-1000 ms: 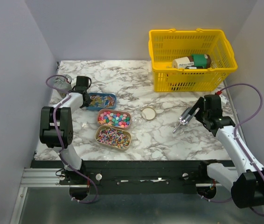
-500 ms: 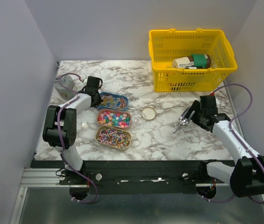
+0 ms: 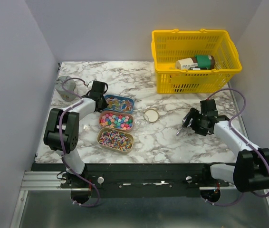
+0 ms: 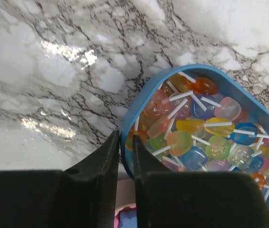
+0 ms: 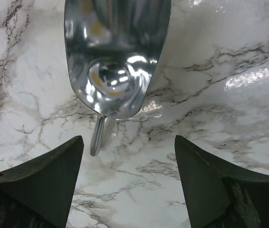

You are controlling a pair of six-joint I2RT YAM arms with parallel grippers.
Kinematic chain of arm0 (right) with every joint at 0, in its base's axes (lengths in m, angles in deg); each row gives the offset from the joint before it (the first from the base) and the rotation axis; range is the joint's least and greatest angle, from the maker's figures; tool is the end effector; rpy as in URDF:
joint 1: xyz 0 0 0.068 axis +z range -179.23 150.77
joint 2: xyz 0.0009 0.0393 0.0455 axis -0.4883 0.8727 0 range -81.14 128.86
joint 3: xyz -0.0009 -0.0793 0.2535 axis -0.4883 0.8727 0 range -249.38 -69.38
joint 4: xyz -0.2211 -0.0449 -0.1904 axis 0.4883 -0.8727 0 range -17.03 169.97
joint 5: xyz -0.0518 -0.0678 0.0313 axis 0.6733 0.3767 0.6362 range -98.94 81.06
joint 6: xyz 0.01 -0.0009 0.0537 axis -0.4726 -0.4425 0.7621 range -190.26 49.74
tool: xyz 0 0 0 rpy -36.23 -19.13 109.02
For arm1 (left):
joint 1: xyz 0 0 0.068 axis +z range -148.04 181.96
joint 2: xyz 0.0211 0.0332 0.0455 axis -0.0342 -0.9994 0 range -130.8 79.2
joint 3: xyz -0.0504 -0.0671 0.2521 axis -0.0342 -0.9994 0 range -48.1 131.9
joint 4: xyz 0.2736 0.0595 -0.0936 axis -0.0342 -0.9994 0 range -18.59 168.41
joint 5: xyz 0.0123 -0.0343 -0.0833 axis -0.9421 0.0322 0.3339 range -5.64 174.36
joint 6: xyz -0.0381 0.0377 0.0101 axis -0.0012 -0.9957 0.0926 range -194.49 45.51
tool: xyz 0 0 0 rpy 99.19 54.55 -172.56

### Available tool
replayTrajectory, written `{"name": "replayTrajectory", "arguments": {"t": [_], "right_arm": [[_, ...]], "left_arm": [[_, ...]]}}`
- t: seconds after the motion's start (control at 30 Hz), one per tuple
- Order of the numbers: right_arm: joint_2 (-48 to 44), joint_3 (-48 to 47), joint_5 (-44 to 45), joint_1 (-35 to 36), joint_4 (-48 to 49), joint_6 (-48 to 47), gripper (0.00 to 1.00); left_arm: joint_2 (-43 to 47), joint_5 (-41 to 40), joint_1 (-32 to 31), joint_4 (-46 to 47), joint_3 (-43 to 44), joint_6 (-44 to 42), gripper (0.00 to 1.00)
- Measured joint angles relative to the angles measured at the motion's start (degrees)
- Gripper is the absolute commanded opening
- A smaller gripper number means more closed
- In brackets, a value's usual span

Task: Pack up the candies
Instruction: Move the storage box to the center of the board, then pick up the spatula from the center of the board.

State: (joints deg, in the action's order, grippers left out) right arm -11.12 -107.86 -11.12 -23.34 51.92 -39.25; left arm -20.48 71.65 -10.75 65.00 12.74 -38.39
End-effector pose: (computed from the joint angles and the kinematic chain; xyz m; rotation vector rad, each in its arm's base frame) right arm 0.2574 0.0280 0.1635 0.5602 2.5763 0.2744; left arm 0.3789 -0.0772 0.1505 -0.5886 2.3825 -0.0978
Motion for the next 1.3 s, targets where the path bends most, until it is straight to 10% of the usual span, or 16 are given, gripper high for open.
{"name": "replayTrajectory", "arguments": {"t": [0.57,0.77,0.9,1.3], "right_arm": [[6.51,0.04,2.19,8.50,3.23,5.66,0.65],[9.94,-1.16,6.19,11.69,4.31,8.90,0.39],[10.14,-0.85,7.91,12.04,4.44,9.84,0.01],[2.05,-1.92,1.51,13.00,2.38,-1.68,0.01]], "left_arm": [[6.64,0.46,-0.55,-7.41,1.99,0.87,0.63],[11.32,0.00,-0.55,-9.44,2.71,0.87,0.66],[14.23,0.04,-0.55,-10.16,2.78,0.48,0.70],[18.56,15.32,-0.52,-9.70,7.50,-4.00,0.78]]}}
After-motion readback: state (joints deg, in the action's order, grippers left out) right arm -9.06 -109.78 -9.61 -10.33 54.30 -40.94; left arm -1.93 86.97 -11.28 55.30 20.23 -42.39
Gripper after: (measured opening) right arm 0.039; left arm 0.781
